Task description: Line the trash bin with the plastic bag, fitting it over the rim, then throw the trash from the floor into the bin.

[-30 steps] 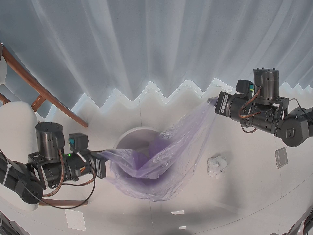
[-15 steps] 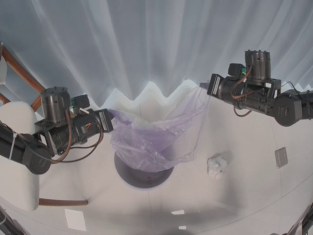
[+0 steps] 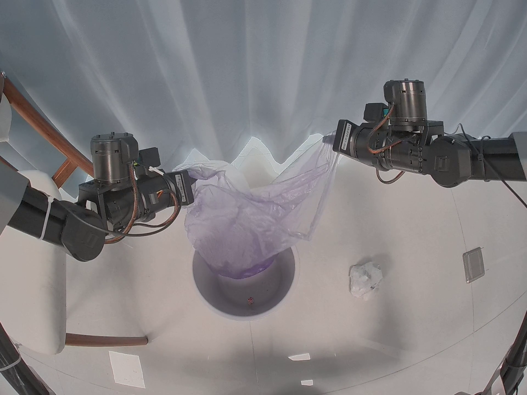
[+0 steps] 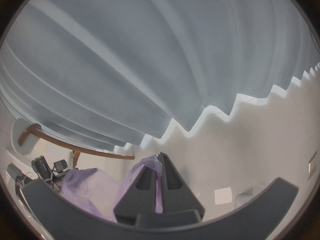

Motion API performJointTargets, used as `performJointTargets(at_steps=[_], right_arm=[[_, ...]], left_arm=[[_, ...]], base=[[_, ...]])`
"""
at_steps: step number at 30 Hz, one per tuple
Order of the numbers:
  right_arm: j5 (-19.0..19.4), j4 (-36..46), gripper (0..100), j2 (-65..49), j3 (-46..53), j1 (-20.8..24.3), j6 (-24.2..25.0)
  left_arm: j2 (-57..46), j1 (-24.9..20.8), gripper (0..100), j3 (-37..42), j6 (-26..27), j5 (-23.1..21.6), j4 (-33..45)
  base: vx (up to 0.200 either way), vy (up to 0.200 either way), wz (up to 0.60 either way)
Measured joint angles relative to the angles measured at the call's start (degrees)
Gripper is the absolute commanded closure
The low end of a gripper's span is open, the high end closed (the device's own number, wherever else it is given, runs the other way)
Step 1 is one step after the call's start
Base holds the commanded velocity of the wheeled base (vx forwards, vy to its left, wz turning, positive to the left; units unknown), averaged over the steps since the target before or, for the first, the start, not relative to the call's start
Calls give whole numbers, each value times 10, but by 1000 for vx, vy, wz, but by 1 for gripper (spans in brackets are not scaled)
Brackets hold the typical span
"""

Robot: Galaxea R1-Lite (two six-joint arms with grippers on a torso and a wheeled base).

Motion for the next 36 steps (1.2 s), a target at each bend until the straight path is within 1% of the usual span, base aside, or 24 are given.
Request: performJointTargets(at_steps=[5, 9, 14, 19, 29, 36], right_arm=[[3, 6, 100, 39, -30, -22, -29], [12, 5, 100, 63, -40, -35, -35], [13, 2, 100, 87, -44, -41, -42], [10, 1, 100, 106, -47, -45, -44], [8, 5, 100, 142, -77, -60, -43], [8, 7, 100, 164, -83, -60, -43]], left_arm=[[35, 25, 100, -21, 24, 1, 0], [57, 35, 100, -26, 26, 1, -3], [82, 38, 100, -26, 27, 7, -7], [105, 42, 100, -25, 27, 25, -14], [140, 61, 100, -27, 27, 31, -26], [160, 66, 100, -24, 27, 33, -25]], base=[[0, 0, 0], [0, 0, 0], [0, 0, 0], [0, 0, 0], [0, 0, 0], [0, 0, 0]])
